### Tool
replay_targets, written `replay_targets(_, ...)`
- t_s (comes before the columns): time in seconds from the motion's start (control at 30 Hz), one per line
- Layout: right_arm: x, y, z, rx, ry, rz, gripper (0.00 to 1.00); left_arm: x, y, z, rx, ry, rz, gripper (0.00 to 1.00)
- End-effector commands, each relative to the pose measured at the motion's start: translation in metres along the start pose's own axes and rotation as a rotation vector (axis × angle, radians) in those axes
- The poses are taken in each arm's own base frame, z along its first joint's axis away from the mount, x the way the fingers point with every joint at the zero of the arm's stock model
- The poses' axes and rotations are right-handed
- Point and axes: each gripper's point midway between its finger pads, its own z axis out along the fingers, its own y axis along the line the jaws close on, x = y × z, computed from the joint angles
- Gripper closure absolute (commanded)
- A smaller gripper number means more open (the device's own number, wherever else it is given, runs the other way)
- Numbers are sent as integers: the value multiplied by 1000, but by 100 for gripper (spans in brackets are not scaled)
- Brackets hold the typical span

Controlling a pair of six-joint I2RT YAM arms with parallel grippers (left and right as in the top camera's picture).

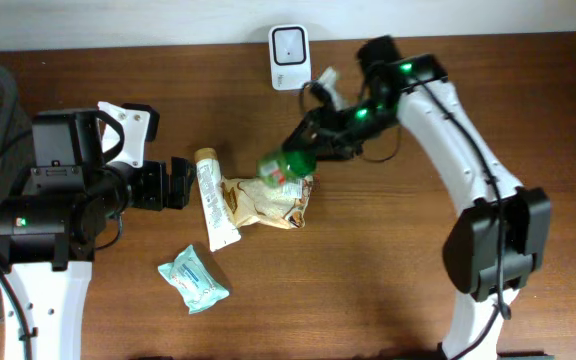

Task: Scan the item barcode
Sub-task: 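Carry the green-capped jar to the scanner with the right gripper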

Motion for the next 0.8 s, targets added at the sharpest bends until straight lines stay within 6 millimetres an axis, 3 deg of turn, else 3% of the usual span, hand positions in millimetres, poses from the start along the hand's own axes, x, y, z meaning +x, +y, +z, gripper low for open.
replay_targets(0.0,-5,75,-56,-409,-76,-71,43,-1,-1,-2,8,-8,19,1)
replay_targets(0.17,-19,54,-98,-398,-179,-3,42,-1,-1,-2,8,-8,19,1)
replay_targets(0.47,-20,51,-97,-374,-181,-3,45,-1,-1,-2,8,-8,19,1)
replay_targets(0.53,-23,19,-78,-158,-180,-4,47,-1,-1,-2,8,-8,19,1)
replay_targets(0.57,-28,-18,-60,113,-175,-29,47,-1,-1,-2,8,-8,19,1)
replay_targets(0.63,-38,-44,-48,330,-200,-24,47,-1,-1,-2,8,-8,19,1)
replay_targets(0.67,-54,-53,-39,479,-255,-56,47,-1,-1,-2,8,-8,19,1)
replay_targets(0.7,-63,-51,-37,543,-288,-85,47,-1,-1,-2,8,-8,19,1)
replay_targets(0.77,-88,-26,-48,735,-411,-204,47,-1,-1,-2,8,-8,19,1)
